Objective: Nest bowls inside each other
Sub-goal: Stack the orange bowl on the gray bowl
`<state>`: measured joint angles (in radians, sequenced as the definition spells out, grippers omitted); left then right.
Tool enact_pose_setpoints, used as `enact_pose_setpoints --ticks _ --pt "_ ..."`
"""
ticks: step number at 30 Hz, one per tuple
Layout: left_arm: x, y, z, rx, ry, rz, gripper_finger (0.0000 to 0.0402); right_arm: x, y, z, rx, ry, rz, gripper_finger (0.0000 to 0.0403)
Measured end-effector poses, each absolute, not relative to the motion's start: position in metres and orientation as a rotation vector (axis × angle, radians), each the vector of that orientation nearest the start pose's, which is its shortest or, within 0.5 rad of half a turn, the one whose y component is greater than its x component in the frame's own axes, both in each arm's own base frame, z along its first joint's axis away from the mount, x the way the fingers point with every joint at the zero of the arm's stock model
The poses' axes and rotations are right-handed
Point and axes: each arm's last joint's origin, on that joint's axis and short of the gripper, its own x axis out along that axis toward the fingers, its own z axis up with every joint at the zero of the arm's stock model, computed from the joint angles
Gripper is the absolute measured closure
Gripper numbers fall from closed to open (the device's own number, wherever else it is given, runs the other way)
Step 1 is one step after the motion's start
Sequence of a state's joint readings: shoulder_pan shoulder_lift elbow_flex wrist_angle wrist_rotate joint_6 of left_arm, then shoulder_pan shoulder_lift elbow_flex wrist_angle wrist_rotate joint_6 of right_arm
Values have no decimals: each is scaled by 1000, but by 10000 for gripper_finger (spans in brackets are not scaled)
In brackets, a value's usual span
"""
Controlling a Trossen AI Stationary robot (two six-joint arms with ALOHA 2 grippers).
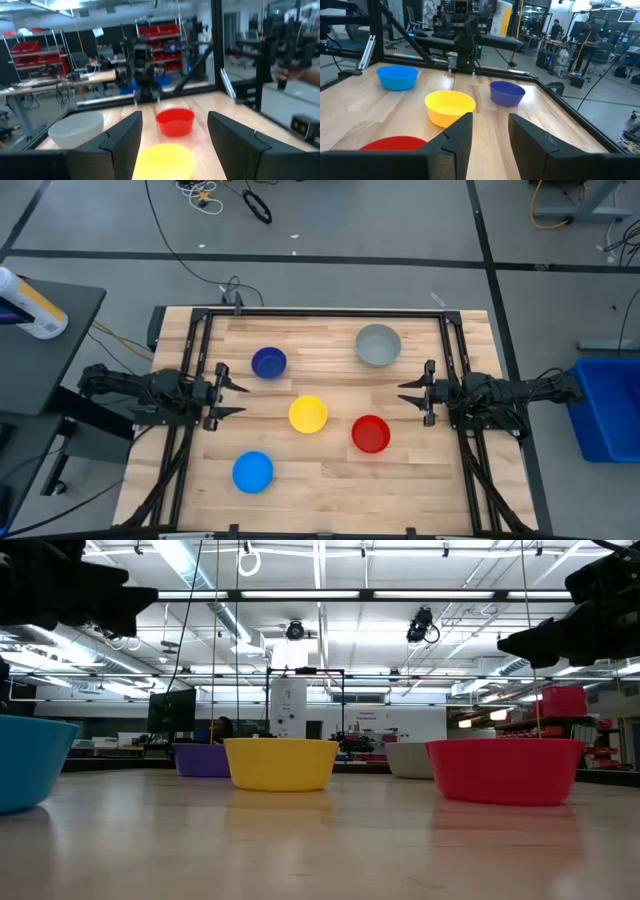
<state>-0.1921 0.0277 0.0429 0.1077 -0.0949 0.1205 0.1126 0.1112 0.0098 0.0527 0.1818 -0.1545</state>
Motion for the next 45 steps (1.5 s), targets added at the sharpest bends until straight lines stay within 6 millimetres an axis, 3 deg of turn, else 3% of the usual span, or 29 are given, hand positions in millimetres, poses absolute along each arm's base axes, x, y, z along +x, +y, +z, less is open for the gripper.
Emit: enact_pose_setpoints --ticks 10,15,23,28,34,39,45 --pt "91 -12 203 56 -298 28 168 104 3 162 206 35 -197 273" --pt "91 -8 203 30 -284 155 168 109 10 151 263 189 3 268" --pt "91 -3 199 -36 -240 332 168 122 14 134 431 480 36 261" --pt "93 -4 193 -52 -190 293 168 143 16 150 369 543 29 227" --pt "94 -6 185 -72 -111 255 168 184 19 175 370 690 42 185" --pt "95 -6 182 -75 -78 236 168 213 22 166 348 908 2 189" --pt "95 -6 181 -74 -69 230 168 233 25 153 345 997 9 205"
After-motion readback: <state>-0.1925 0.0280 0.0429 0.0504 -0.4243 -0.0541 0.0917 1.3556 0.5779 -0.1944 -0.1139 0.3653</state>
